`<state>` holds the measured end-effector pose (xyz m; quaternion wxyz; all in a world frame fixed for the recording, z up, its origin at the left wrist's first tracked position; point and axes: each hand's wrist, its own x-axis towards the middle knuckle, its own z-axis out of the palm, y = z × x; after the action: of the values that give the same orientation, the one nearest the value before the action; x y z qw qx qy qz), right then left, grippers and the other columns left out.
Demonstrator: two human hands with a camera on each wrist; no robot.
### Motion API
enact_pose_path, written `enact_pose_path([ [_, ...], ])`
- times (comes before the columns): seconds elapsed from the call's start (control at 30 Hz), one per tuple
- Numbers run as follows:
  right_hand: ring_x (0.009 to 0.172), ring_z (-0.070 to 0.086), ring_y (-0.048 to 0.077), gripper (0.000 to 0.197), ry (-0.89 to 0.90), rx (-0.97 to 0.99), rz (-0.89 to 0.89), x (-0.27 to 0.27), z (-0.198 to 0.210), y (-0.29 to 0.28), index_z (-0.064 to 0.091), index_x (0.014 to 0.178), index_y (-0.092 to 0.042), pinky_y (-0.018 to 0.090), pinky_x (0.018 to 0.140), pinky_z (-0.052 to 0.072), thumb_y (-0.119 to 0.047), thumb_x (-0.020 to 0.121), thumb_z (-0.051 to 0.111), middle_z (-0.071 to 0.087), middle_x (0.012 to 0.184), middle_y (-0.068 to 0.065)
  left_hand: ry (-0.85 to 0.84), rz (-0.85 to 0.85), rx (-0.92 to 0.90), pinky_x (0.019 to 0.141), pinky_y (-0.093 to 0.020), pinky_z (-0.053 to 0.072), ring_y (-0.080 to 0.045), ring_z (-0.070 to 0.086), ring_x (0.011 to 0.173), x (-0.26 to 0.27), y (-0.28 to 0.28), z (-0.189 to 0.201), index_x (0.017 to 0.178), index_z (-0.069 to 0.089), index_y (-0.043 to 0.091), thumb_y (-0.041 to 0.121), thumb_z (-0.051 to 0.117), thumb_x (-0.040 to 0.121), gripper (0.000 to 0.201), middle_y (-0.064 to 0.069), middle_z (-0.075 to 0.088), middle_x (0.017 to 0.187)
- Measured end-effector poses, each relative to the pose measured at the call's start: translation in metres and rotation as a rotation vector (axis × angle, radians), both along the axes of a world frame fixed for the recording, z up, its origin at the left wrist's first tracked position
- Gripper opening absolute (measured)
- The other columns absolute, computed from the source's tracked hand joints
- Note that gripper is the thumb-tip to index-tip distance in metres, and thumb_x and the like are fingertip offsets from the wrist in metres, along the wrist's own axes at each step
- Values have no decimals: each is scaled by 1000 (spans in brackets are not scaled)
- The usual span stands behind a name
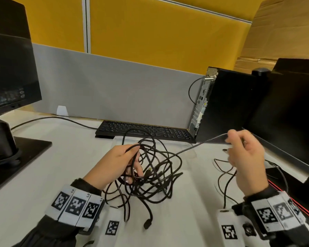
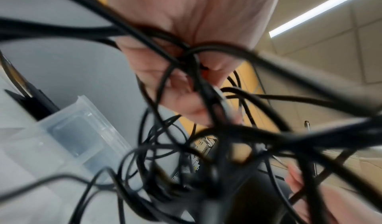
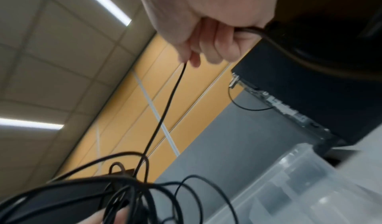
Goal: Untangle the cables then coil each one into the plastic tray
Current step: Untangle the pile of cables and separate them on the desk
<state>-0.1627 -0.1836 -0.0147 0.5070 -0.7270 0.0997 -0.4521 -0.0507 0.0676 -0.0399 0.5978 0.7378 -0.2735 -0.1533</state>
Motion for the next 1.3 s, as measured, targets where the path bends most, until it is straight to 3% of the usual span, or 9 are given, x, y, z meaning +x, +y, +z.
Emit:
enact_pose_path([
  [0.13,42,30,5,26,-97,214,-181,-8,-3,-16,46,70,-18,16,37,27,-22,95,47,36,52,-9,27,-41,-4,37,-14,28,-9,33,34,0,1,1,72,41,10,26,31,101,34,-15,71,70],
  [0.3,47,36,5,21,-7,277,-229,-6,-5,-45,48,75,-21,20,43,30,-24,95,42,45,54,-10,6,20,9,51,-24,32,-26,40,68,5,-2,-8,68,47,15,25,35,100,36,0,65,61],
  [0.43,102,53,20,39,576,-367,-217,2,-10,-46,44,132,-24,38,85,48,-29,94,52,49,125,10,-11,51,-8,48,-18,35,-22,41,62,3,-6,-10,72,53,13,28,40,98,33,7,61,61],
  [0.5,132,32,25,72,722,-741,-215,5,-15,-27,19,146,-34,46,107,32,-36,87,60,28,147,7,-28,51,-19,50,-18,36,-20,41,62,2,-8,-11,75,54,13,29,41,98,31,8,59,61],
  [0.67,139,20,11,65,728,-1143,82,22,-15,37,12,145,-44,36,112,25,-37,93,51,21,152,-10,-89,22,-59,55,-23,34,-8,42,58,-4,-10,-8,73,51,15,20,40,98,28,6,55,57],
  [0.77,96,58,9,18,707,-1073,279,33,-5,44,54,110,-28,32,85,51,-21,98,43,62,108,-6,-116,30,-78,58,-26,36,-9,43,57,-2,-8,-8,68,48,17,17,39,99,32,4,54,55],
  [0.9,46,52,4,27,710,-828,405,34,16,28,48,78,-29,31,56,52,-14,98,39,57,63,-13,-91,10,-40,45,-18,35,-8,46,44,3,-5,-9,75,47,9,20,41,98,26,2,45,55],
  [1.13,54,39,6,27,659,-336,260,33,19,-16,39,83,-12,26,48,52,-35,92,52,37,73,3,-141,-25,37,41,-16,31,-11,35,42,5,0,-9,69,53,13,24,49,94,27,-5,37,58],
  [1.3,75,52,16,35,673,-205,26,18,32,-62,45,97,-21,47,74,57,-56,89,44,48,98,6,-205,176,-26,44,-19,32,-11,36,40,19,8,-12,85,62,3,20,50,94,23,-4,44,56],
])
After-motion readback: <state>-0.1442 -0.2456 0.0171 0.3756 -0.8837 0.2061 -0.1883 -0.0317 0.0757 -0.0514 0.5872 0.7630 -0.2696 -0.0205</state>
